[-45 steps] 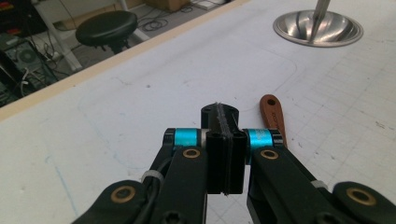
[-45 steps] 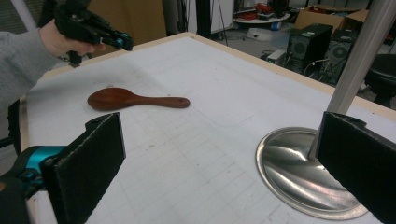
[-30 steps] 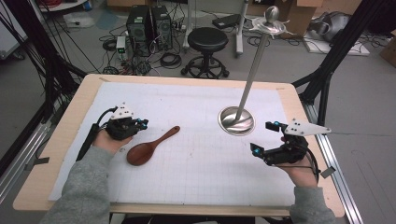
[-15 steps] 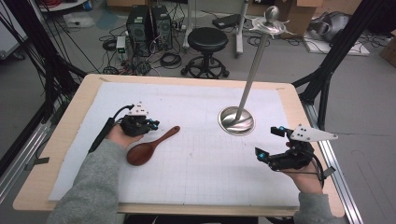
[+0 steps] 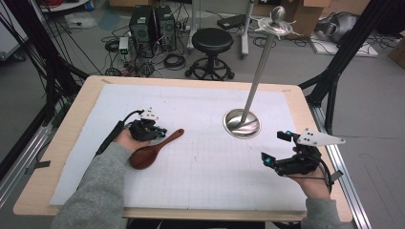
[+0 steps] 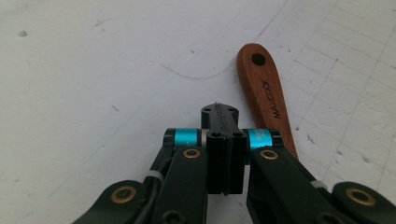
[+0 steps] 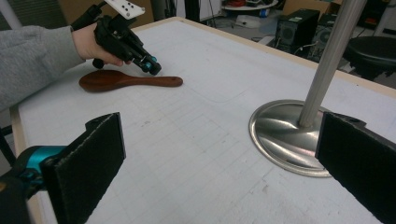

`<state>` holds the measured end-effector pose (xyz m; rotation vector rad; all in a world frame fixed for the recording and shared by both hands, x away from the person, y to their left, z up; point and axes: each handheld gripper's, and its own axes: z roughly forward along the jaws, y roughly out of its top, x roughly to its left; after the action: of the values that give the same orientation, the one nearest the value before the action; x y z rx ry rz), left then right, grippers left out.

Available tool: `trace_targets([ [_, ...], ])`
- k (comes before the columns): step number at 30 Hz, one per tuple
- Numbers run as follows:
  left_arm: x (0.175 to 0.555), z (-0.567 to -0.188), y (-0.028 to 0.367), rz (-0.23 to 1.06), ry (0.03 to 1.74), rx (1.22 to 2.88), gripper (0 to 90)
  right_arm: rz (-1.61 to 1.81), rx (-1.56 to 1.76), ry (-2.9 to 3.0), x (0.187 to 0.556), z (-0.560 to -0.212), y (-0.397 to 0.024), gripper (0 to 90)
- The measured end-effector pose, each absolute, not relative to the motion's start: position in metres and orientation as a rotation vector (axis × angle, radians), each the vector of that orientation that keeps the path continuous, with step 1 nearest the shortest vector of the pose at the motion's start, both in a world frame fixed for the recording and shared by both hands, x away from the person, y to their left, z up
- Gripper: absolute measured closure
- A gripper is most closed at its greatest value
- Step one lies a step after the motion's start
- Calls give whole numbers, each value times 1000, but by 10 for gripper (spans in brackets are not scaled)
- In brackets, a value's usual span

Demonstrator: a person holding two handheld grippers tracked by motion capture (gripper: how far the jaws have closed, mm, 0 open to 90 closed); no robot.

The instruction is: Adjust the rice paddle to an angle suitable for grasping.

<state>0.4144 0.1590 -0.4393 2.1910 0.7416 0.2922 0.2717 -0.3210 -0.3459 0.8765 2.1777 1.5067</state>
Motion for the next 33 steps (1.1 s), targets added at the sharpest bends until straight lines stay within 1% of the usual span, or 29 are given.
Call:
trace_targets([
  [13, 412, -441, 155, 254, 713, 2196, 896, 1502, 881, 2182, 272, -347, -321, 3],
  [23, 408, -440, 151, 255, 682, 2210, 896, 1499, 897, 2184, 273, -349, -320, 3],
  [33, 404, -440, 149, 243, 613, 2231, 896, 1502, 888, 2186, 275, -351, -320, 3],
])
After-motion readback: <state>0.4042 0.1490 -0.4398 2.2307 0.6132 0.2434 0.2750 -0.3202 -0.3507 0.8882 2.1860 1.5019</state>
